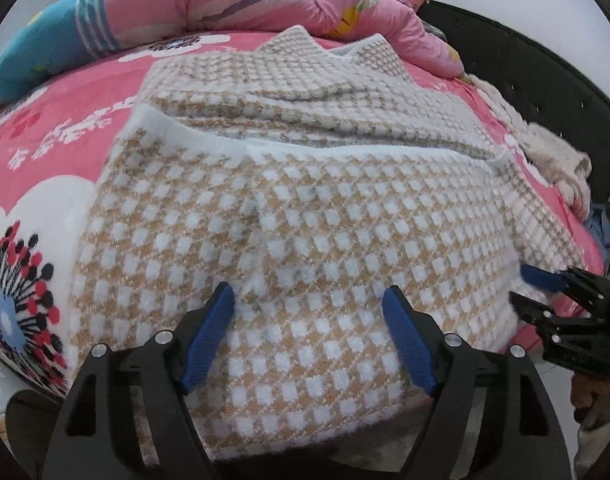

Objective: Fold large clothes

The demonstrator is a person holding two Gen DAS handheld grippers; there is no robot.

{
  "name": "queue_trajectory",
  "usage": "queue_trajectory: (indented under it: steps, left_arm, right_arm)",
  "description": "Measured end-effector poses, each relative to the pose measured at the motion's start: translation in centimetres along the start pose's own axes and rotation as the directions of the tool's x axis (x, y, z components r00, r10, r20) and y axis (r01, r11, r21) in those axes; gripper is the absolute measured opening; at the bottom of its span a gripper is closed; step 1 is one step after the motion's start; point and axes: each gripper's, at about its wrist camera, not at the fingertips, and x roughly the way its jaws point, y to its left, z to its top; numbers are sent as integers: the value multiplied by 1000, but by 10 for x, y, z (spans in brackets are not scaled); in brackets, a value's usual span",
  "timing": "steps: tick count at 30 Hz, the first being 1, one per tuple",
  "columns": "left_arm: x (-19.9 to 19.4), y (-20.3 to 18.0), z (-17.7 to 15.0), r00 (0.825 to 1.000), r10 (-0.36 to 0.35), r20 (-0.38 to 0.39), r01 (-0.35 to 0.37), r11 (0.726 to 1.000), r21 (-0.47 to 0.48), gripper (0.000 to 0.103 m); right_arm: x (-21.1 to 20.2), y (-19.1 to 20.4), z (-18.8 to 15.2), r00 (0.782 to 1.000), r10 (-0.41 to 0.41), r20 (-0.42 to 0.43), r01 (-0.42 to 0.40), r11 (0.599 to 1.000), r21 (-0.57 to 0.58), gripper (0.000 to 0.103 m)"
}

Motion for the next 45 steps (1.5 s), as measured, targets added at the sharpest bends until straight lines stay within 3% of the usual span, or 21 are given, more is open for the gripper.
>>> queue_trajectory:
  steps: [2, 4, 7, 9, 10, 11, 13, 16, 21, 23, 25, 26, 32, 35, 37, 39, 42, 45]
  left_arm:
    - [-2, -2, 1, 1000, 9, 2, -9, 1000, 6, 77]
    - [-3, 0, 2, 1000, -4, -1, 4, 1000, 0, 78]
    - [-4, 5, 1, 999, -42, 10, 42, 999, -14, 82]
    - [-6, 9, 1, 996, -88, 18, 88, 995, -39, 88]
    - [-6, 9, 1, 994, -111, 20, 112, 993, -43, 97]
    - [-5, 9, 1, 990, -136, 22, 137, 989, -48, 98]
    - [-3, 5, 1, 994, -113, 12, 113, 993, -34, 98]
    - [-4, -7, 1, 999, -51, 14, 50, 999, 22, 98]
    - [-25, -9, 14, 993, -25, 112, 24, 1000, 9, 98]
    - [-21, -9, 24, 994, -1, 112, -1, 1000, 21, 98]
    - [-3, -6, 34, 997, 56, 55, -57, 998, 17, 98]
    - [17, -1, 36, 997, 78, -11, -78, 997, 2, 98]
    - [22, 4, 30, 999, 44, 21, -44, 999, -4, 99]
    - [24, 3, 31, 999, 47, 27, -47, 999, -4, 99]
    - [22, 3, 30, 998, 54, 32, -54, 999, -8, 99]
    - [24, -1, 30, 997, 69, 33, -69, 998, 5, 99]
    - [21, 3, 27, 997, 65, 35, -65, 998, 5, 99]
    - [21, 4, 27, 998, 59, 30, -59, 998, 7, 99]
  right_arm:
    - [-19, -3, 10, 1000, -1, 5, 1, 1000, 29, 48]
    - [-41, -3, 22, 996, 26, 85, -29, 999, 31, 48]
    - [-48, -2, 34, 985, -8, 174, 6, 1000, 14, 48]
    - [-17, -3, 42, 993, 33, 118, -36, 999, 24, 48]
    - [12, -2, 41, 999, 31, 30, -31, 999, 26, 48]
    - [32, 3, 35, 999, 32, -2, -32, 999, 18, 48]
    - [26, 10, 35, 1000, 27, 9, -27, 1000, -2, 52]
    - [1, 9, 48, 1000, 6, 9, -6, 1000, 8, 49]
    - [-34, 21, 67, 989, 36, 141, -34, 999, -15, 48]
    - [-17, 26, 74, 990, 27, 136, -24, 1000, -20, 48]
    - [35, 25, 77, 999, 33, 37, -32, 999, -12, 50]
    - [58, 25, 77, 998, 51, 22, -51, 999, 7, 53]
    - [21, 15, 87, 997, 49, 54, -51, 998, 31, 55]
    - [14, 3, 82, 994, -57, 89, 53, 998, 44, 57]
    - [47, -12, 72, 992, -125, 16, 124, 990, 63, 61]
    - [55, -22, 66, 997, -80, 22, 78, 993, 89, 62]
    - [37, -16, 74, 993, -118, 11, 117, 991, 71, 62]
    - [-1, -6, 66, 995, 4, 103, -10, 998, 64, 65]
